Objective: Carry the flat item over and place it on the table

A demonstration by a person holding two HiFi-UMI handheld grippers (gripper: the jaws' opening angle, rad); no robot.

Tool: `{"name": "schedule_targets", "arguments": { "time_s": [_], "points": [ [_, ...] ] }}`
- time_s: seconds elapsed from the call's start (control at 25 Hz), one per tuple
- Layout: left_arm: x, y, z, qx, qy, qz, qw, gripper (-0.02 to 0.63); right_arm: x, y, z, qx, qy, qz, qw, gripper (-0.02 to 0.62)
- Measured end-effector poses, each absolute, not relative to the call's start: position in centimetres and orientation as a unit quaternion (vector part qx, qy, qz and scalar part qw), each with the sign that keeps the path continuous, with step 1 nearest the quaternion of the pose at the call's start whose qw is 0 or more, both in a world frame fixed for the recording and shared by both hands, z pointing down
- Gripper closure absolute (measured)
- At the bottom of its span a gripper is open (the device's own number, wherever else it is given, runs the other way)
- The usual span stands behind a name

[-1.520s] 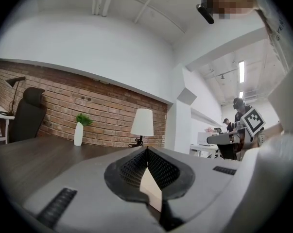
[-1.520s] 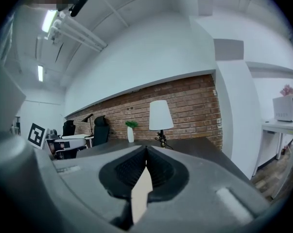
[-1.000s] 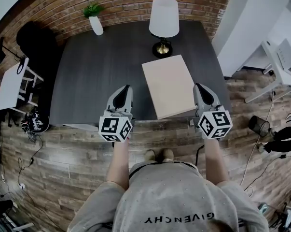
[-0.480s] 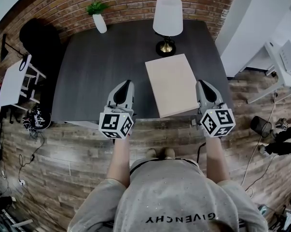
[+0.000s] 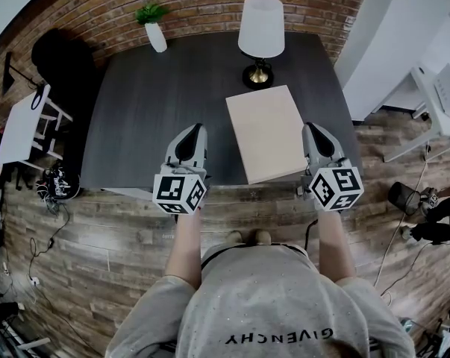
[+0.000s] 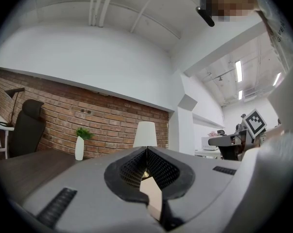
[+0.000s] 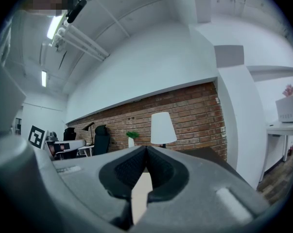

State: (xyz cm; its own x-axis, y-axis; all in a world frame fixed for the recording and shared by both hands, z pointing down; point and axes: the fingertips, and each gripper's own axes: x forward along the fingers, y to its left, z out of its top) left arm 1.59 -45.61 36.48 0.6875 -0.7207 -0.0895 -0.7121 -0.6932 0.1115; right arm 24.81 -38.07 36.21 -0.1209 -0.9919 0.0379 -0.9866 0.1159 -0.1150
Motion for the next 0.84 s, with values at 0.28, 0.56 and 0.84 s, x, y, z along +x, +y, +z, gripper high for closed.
{"name": "schedule_targets", "arguments": {
  "time_s": [0.28, 0.56, 0.84],
  "points": [
    [1.3, -45.9, 36.5, 0.916, -0.395, -0.064, 0.033, 0.607, 24.7, -38.6, 36.3, -0.661, 0.748, -0.059, 0.028, 0.595],
    [1.4, -46.3, 36.7, 0.915, -0.398, -0.063, 0.034, 0.607, 24.9, -39.0, 36.7, -0.659, 0.749, -0.066, 0.030, 0.595],
    [1.6, -46.6, 36.8, 0.914, -0.400, -0.063, 0.035, 0.607, 25.3, -39.3, 37.0, -0.659, 0.748, -0.073, 0.034, 0.595]
  ]
}}
